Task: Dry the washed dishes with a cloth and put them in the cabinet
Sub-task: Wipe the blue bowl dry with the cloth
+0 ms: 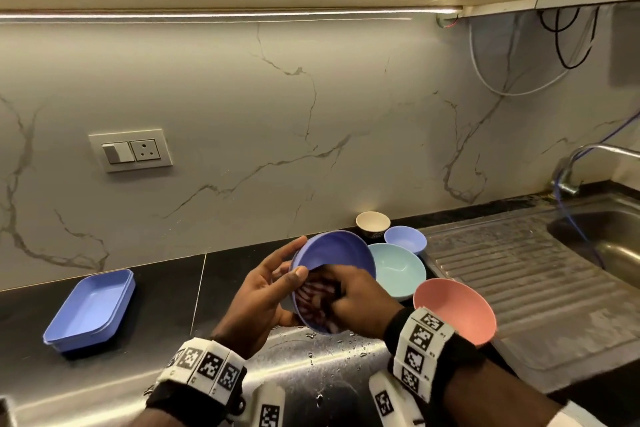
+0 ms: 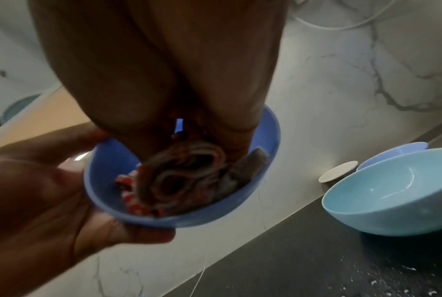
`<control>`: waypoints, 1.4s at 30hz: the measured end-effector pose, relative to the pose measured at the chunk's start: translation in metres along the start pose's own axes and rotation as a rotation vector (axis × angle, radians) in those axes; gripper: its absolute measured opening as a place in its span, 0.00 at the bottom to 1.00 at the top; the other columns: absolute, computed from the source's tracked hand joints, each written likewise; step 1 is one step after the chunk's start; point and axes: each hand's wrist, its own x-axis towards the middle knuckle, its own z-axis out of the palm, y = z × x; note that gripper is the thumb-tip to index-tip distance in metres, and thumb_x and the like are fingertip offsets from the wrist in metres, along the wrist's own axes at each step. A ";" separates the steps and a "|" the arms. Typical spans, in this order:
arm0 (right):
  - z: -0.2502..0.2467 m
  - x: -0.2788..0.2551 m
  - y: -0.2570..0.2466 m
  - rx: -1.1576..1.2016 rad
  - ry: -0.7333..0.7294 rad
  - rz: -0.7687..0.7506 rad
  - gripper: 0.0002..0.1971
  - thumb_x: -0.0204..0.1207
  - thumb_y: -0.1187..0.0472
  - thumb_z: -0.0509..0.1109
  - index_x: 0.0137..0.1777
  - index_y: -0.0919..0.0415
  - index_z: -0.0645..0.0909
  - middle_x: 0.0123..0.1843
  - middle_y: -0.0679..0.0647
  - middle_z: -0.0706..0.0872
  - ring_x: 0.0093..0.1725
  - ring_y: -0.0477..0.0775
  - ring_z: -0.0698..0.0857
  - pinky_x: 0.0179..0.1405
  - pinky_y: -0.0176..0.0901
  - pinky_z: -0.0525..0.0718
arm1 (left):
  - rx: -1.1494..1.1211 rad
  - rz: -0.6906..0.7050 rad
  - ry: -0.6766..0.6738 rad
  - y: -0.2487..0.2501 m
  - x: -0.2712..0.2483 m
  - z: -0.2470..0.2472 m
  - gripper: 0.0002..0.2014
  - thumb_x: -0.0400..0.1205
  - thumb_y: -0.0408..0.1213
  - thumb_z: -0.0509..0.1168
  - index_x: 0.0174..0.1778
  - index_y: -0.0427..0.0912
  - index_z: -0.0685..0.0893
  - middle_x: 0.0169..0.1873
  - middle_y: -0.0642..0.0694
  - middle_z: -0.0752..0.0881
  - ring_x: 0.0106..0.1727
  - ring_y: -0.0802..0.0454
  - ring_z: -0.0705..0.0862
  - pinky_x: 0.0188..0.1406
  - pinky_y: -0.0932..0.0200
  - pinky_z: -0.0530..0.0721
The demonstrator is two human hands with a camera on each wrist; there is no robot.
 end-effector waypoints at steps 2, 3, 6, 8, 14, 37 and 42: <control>-0.006 0.002 -0.002 0.034 0.174 -0.068 0.23 0.71 0.66 0.69 0.66 0.51 0.84 0.59 0.50 0.90 0.59 0.48 0.87 0.63 0.40 0.84 | -0.008 -0.002 -0.013 0.002 0.001 0.000 0.26 0.77 0.37 0.71 0.72 0.55 0.82 0.67 0.34 0.84 0.66 0.31 0.85 0.41 0.34 0.91; -0.006 0.003 -0.003 -0.006 0.239 -0.090 0.23 0.71 0.65 0.70 0.67 0.52 0.84 0.61 0.51 0.88 0.60 0.49 0.86 0.63 0.39 0.83 | -0.010 0.000 -0.025 0.002 0.002 0.001 0.26 0.77 0.36 0.71 0.73 0.54 0.82 0.67 0.34 0.84 0.66 0.31 0.85 0.42 0.33 0.90; 0.010 0.001 -0.006 -0.112 0.229 -0.133 0.20 0.78 0.61 0.71 0.69 0.49 0.81 0.65 0.50 0.85 0.63 0.50 0.83 0.64 0.40 0.81 | -0.044 0.013 -0.058 0.004 0.004 0.002 0.26 0.78 0.33 0.69 0.75 0.50 0.80 0.67 0.34 0.84 0.67 0.30 0.84 0.45 0.28 0.89; 0.020 -0.003 -0.005 -0.076 0.158 -0.140 0.19 0.80 0.57 0.70 0.70 0.45 0.79 0.66 0.46 0.84 0.63 0.46 0.82 0.66 0.42 0.81 | -0.044 0.028 -0.042 0.004 0.005 0.002 0.26 0.79 0.32 0.69 0.75 0.48 0.80 0.67 0.32 0.84 0.67 0.29 0.84 0.44 0.27 0.89; 0.006 -0.008 0.002 0.234 -0.140 0.035 0.20 0.78 0.56 0.73 0.70 0.46 0.78 0.60 0.49 0.89 0.58 0.49 0.88 0.61 0.52 0.88 | 0.000 0.042 -0.003 0.000 0.005 0.005 0.26 0.76 0.33 0.72 0.72 0.48 0.82 0.62 0.33 0.85 0.57 0.35 0.88 0.32 0.46 0.91; -0.035 0.035 0.002 -1.032 0.255 -1.039 0.10 0.84 0.62 0.64 0.55 0.54 0.87 0.61 0.55 0.89 0.61 0.63 0.86 0.53 0.57 0.84 | 0.214 -0.124 0.059 0.018 0.004 0.002 0.20 0.81 0.44 0.68 0.70 0.54 0.83 0.60 0.40 0.89 0.59 0.33 0.89 0.55 0.24 0.86; -0.029 0.033 0.026 -1.037 0.153 -0.791 0.15 0.81 0.61 0.60 0.61 0.56 0.86 0.62 0.59 0.88 0.59 0.65 0.86 0.51 0.60 0.87 | 0.181 -0.110 0.095 0.003 0.005 0.000 0.22 0.84 0.33 0.68 0.73 0.54 0.77 0.60 0.38 0.87 0.58 0.34 0.90 0.50 0.24 0.87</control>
